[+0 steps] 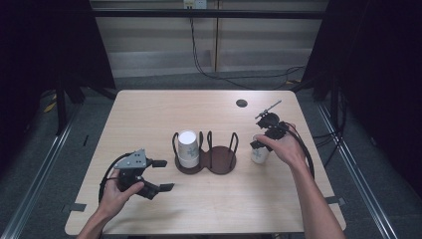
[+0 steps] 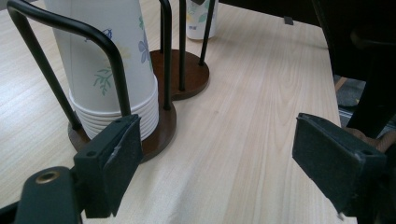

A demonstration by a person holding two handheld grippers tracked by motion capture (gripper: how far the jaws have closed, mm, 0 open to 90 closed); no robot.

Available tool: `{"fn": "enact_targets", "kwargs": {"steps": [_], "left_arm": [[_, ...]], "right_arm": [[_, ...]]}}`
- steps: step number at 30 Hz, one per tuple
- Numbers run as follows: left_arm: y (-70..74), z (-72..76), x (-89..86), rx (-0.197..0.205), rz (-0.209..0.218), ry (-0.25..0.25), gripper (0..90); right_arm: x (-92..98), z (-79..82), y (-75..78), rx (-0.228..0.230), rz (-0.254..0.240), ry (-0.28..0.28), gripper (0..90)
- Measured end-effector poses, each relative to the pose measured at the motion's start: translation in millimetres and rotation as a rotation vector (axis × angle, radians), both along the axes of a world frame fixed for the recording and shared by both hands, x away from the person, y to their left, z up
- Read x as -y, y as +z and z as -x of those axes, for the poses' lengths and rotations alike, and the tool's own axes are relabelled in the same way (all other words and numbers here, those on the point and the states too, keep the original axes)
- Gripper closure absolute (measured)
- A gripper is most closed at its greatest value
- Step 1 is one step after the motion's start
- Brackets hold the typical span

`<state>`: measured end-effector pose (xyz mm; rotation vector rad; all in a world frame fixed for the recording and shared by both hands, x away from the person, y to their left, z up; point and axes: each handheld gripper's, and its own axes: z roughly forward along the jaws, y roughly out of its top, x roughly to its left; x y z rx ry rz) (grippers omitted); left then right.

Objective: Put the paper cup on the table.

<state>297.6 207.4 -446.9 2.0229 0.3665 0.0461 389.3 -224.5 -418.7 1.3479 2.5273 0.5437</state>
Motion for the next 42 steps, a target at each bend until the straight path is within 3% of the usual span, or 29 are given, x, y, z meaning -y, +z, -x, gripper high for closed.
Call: {"fn": "enact_targets", "kwargs": {"steps": [7,21,27,29,36,39,42], "left_arm": [[0.0,0.1,0.0,0.002,-0.003,0.000,15.9],[-0.2,0.2,-0.3,0.003,-0.011,-0.004,15.9],[-2.4,0.4,0.2,0.004,-0.024,-0.009,16.0],[-1.9,0.8,0.2,0.010,-0.028,-0.007,16.0],[-0.1,-0.3,-4.0,0.022,-0.013,0.024,16.5],[-0.1,0.3,-4.5,0.016,-0.009,0.026,16.5],[-0.7,0.1,-4.0,0.023,-0.023,0.019,16.5]], "right_arm": [[0.5,1.7,-3.5,-0.002,-0.049,0.001,20.7],[-4.3,5.3,-3.0,0.013,-0.088,0.019,14.2],[-6.1,7.3,-0.4,0.043,-0.122,0.012,13.9],[-6.3,8.6,1.4,0.064,-0.122,0.016,13.7],[0.4,11.9,6.8,0.122,-0.195,-0.002,13.6],[4.2,14.3,8.8,0.159,-0.231,-0.036,14.4],[5.4,18.4,11.2,0.226,-0.246,-0.033,14.5]]}}
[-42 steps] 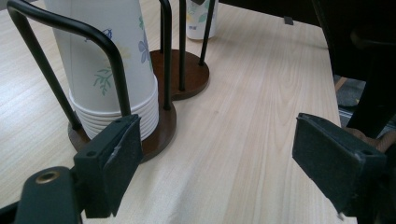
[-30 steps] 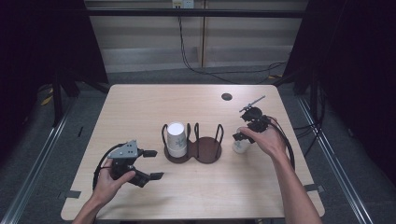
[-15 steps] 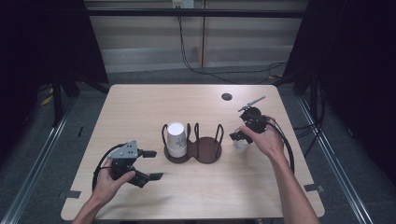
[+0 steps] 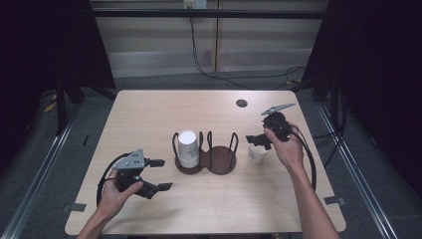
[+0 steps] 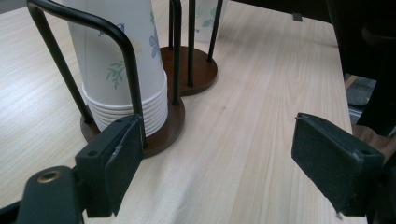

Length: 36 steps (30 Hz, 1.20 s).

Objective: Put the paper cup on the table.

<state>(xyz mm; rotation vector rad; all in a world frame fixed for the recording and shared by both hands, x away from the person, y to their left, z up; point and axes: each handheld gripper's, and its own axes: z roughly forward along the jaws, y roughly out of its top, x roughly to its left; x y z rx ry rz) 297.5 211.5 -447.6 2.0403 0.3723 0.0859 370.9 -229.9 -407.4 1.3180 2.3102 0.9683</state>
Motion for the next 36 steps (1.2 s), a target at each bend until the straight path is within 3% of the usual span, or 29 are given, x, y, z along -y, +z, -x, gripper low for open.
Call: {"fn": "enact_targets", "kwargs": {"steps": [4,7,12,15,20,36], "left_arm": [[-0.4,-0.4,-0.5,-0.009,-0.003,0.015,16.8],[0.6,0.6,-0.7,-0.010,0.011,0.023,16.8],[0.4,2.7,-0.7,-0.022,0.015,0.025,16.8],[-0.9,4.6,-0.6,-0.033,0.027,0.035,16.8],[0.1,6.6,-0.1,-0.027,0.036,0.039,16.8],[0.7,9.6,-4.1,-0.048,0.050,0.082,16.8]], "right_arm": [[4.3,8.4,-0.8,0.034,-0.067,-0.015,14.0],[6.9,15.7,-0.4,0.080,-0.081,-0.048,14.0],[6.0,28.0,-2.2,0.116,-0.120,-0.057,13.8],[7.5,34.8,-3.0,0.119,-0.180,-0.068,14.9],[8.8,48.2,-1.6,0.148,-0.222,-0.070,14.6],[-8.9,94.6,-9.2,0.203,-0.220,-0.030,14.7]]}}
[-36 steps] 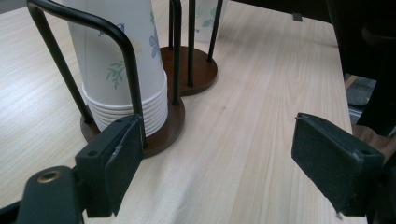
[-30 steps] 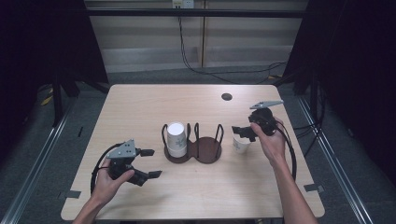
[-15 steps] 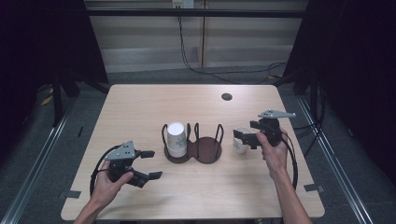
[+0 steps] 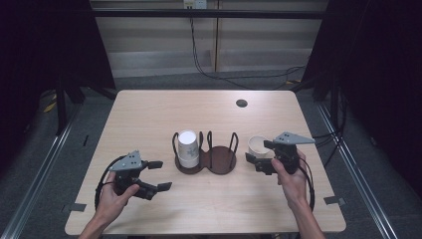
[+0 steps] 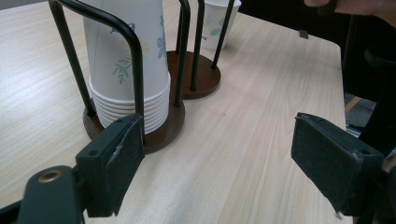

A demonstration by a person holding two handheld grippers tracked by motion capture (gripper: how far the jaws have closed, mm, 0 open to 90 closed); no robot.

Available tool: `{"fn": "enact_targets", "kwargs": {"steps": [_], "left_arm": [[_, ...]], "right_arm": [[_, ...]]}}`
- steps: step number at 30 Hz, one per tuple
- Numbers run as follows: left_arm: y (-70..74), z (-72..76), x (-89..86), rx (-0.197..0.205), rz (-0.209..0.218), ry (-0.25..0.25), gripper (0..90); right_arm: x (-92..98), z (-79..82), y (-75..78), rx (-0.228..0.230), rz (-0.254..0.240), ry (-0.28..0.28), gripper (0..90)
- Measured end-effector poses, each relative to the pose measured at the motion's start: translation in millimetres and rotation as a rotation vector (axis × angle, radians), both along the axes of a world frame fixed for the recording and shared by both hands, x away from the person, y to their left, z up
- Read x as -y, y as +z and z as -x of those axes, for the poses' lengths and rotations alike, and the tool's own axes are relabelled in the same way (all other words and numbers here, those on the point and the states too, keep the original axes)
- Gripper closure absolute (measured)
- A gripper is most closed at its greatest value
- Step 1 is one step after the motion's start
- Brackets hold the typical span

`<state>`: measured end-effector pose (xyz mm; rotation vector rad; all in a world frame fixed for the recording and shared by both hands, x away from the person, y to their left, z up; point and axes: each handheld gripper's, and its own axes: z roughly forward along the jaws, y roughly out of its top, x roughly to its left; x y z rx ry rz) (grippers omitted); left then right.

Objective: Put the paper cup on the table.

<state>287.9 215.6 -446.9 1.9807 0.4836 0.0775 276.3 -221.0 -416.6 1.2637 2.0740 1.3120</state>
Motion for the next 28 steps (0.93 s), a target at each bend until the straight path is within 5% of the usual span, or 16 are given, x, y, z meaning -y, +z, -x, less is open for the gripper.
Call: {"fn": "enact_targets", "kwargs": {"steps": [8,11,25,28], "left_arm": [[-1.0,1.3,-0.2,-0.020,0.020,0.007,16.8],[0.3,1.6,-0.9,-0.017,0.024,0.012,16.8],[-5.6,4.0,7.4,-0.025,0.026,0.020,16.8],[-6.0,7.8,5.1,-0.016,-0.019,0.014,18.0]], "right_arm": [[-17.2,20.1,-14.4,0.019,-0.026,0.026,15.4],[-20.8,27.0,-18.5,0.031,-0.083,0.015,15.0],[-44.1,32.1,-40.1,0.025,-0.065,0.043,15.4],[-42.3,32.9,-39.1,0.014,-0.051,0.039,15.0]]}}
